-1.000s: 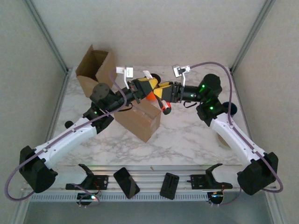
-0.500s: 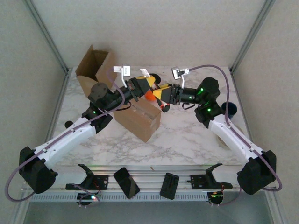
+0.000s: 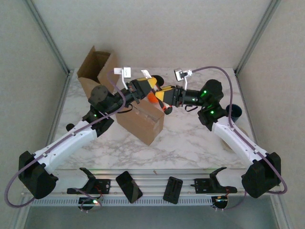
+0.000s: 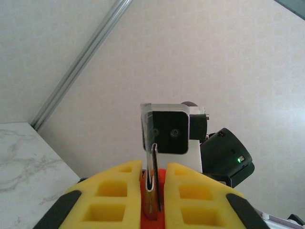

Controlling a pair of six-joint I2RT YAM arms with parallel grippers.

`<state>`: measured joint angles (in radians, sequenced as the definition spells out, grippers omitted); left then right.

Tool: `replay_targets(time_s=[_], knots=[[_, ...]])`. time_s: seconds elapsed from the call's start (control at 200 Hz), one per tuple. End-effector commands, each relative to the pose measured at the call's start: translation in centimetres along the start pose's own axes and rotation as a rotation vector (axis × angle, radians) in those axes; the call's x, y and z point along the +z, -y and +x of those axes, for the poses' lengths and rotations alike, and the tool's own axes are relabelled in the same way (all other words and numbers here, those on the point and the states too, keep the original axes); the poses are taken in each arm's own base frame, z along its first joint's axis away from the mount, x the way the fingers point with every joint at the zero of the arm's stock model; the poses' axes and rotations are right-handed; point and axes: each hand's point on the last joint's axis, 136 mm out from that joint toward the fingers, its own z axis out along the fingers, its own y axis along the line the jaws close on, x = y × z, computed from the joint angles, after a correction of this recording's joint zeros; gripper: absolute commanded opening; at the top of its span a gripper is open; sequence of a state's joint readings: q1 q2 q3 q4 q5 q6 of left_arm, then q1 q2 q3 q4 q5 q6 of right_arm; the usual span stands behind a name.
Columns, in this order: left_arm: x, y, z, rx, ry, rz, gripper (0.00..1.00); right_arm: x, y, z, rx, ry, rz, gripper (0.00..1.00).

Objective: Unpack the express box

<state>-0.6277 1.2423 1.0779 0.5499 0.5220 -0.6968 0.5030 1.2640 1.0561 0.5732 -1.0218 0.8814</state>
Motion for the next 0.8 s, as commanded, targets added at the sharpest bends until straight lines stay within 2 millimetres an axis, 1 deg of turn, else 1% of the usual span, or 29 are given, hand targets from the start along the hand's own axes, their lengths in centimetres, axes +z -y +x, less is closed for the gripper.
replay_targets(time_s=[0.0,0.165,0.205,0.33,0.446,0.536,0.611,0.666,0.696,0.721,0.741,0.771,0.796], knots=[[-0.7,1.1,-1.8,0.025,0.065,0.026,0.0,0.5,-1.3,-0.4,-0.04,0.002,-0.048,0.33],[-0.7,1.2,-1.8,0.025,0.065,0.028,0.0,0.6,-1.2,-0.5,-0.037,0.0,-0.047,0.32],[-0.7,1.1,-1.8,0.025,0.065,0.026,0.0,0.6,-1.1,-0.5,-0.037,0.0,-0.047,0.29],[-0.7,1.1,-1.8,0.024,0.064,0.025,0.0,0.6,-1.1,-0.6,-0.038,0.008,-0.042,0.17],[-0.7,1.0,-1.7,0.023,0.064,0.024,0.0,0.6,-1.2,-0.8,-0.046,0.023,-0.042,0.1],[-0.8,0.8,-1.5,0.017,0.061,0.021,0.0,0.6,-1.2,-1.1,-0.046,0.036,-0.04,0.08],[-0.9,0.6,-1.1,0.012,0.054,0.019,0.0,0.6,-1.0,-1.5,-0.048,0.057,-0.03,0.0],[-1.0,0.4,-0.8,0.014,0.041,0.012,0.0,0.6,-0.8,-1.8,-0.048,0.068,-0.014,0.0],[-1.1,0.2,-0.6,0.017,0.033,-0.001,0.08,0.6,-0.6,-1.8,-0.045,0.069,0.004,0.0],[-1.2,-0.1,-0.5,0.019,0.027,-0.022,0.17,0.6,-0.2,-1.8,-0.04,0.063,0.026,0.0],[-1.4,-0.3,-0.5,0.024,0.025,-0.042,0.28,0.6,-0.1,-2.0,-0.04,0.06,0.044,0.0],[-1.7,-0.8,-0.5,0.034,0.022,-0.08,0.46,0.6,0.7,-1.7,-0.022,0.044,0.092,0.0],[-2.1,-1.1,-0.7,0.046,0.026,-0.115,0.58,0.5,1.1,-1.7,-0.021,0.03,0.13,0.0]])
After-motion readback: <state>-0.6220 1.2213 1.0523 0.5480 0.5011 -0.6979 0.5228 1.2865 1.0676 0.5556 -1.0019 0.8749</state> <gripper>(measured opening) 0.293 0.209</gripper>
